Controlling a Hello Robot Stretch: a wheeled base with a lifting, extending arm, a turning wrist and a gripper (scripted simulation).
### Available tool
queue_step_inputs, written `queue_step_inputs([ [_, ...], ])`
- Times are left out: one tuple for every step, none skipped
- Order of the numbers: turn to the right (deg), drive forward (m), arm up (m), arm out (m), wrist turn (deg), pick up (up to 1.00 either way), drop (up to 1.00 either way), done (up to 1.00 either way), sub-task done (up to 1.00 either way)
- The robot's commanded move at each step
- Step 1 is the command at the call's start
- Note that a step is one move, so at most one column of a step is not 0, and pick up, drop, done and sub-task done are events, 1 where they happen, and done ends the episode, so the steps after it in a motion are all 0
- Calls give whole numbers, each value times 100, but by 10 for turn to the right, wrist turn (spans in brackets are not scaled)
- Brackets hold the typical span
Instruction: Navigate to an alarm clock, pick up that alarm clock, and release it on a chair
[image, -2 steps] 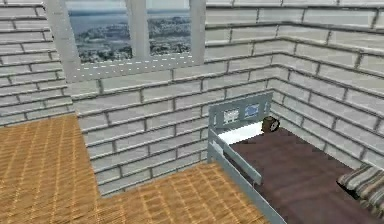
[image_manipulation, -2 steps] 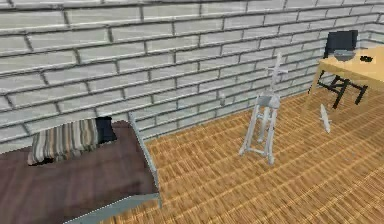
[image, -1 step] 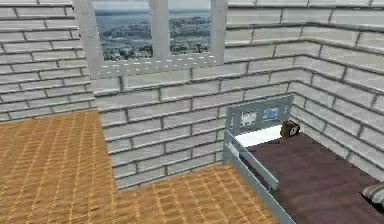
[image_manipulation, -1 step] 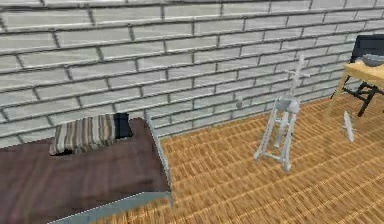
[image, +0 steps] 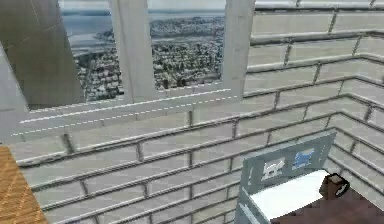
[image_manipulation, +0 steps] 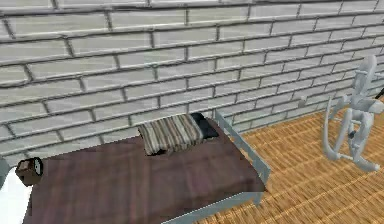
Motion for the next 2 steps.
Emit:
queue_step_inputs([
  [-420,0,0,0,0,0,0,0,0],
  [450,0,0,0,0,0,0,0,0],
])
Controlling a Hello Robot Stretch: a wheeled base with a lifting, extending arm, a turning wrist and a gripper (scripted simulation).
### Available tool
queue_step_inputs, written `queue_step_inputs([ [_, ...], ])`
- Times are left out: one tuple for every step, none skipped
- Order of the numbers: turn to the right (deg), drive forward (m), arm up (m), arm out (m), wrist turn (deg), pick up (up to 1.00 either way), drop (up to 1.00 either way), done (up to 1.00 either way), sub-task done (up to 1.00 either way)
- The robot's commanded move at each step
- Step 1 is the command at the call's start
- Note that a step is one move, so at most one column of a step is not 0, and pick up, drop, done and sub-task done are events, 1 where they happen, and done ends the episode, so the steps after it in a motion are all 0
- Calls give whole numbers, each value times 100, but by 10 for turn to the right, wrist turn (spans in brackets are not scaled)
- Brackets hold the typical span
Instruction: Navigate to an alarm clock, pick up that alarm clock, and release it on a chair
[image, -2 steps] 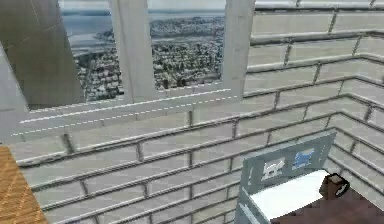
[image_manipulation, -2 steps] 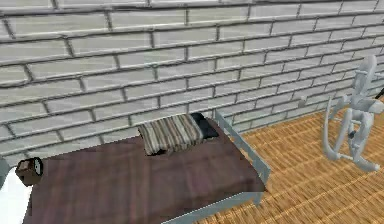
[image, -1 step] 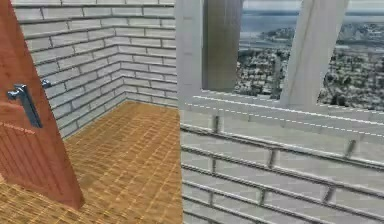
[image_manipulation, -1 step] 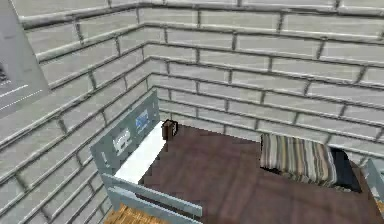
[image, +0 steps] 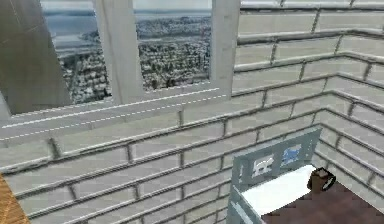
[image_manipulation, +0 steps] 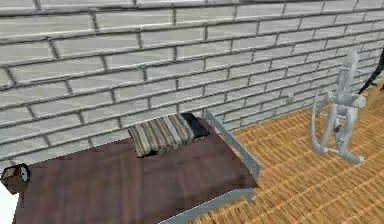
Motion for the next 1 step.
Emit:
queue_step_inputs([
  [180,0,0,0,0,0,0,0,0],
])
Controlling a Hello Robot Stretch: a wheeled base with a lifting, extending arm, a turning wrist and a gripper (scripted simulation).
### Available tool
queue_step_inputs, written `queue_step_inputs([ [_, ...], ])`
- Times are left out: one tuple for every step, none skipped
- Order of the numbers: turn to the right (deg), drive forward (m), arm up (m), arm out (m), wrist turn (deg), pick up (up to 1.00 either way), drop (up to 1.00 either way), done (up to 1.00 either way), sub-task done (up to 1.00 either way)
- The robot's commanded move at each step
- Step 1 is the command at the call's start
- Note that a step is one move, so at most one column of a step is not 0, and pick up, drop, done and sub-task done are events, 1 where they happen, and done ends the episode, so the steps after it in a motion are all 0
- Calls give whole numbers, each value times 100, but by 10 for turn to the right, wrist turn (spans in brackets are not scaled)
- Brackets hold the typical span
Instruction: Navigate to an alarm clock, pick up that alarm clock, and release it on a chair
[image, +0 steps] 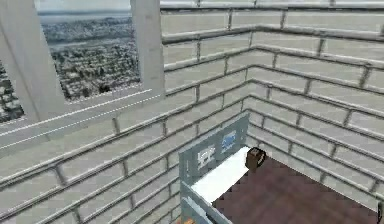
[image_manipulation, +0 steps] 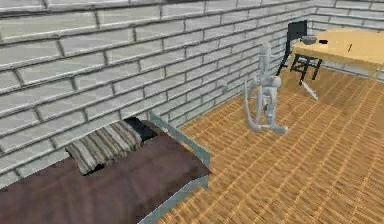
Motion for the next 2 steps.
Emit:
queue_step_inputs([
  [0,45,0,0,0,0,0,0,0],
  [-450,0,0,0,0,0,0,0,0],
])
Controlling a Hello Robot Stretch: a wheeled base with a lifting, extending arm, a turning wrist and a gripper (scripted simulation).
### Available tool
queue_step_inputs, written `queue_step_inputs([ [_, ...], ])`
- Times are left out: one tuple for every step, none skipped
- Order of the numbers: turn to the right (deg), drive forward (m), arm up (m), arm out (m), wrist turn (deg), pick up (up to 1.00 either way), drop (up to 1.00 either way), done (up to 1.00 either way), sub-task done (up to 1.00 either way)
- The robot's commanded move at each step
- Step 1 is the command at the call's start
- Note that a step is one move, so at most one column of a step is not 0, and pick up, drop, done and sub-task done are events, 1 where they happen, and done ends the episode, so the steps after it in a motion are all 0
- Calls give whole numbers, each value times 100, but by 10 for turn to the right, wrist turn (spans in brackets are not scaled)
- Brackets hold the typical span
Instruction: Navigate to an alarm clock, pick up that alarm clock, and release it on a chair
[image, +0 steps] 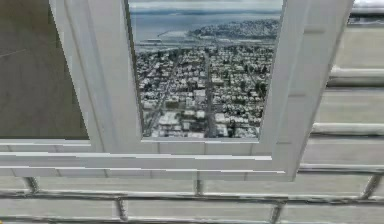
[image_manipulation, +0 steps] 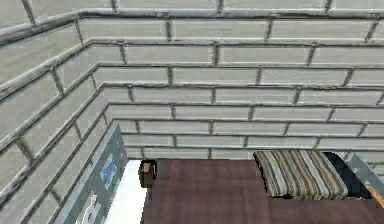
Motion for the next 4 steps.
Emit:
queue_step_inputs([
  [-120,0,0,0,0,0,0,0,0],
  [0,0,46,0,0,0,0,0,0],
  [0,0,0,48,0,0,0,0,0],
  [0,0,0,0,450,0,0,0,0],
])
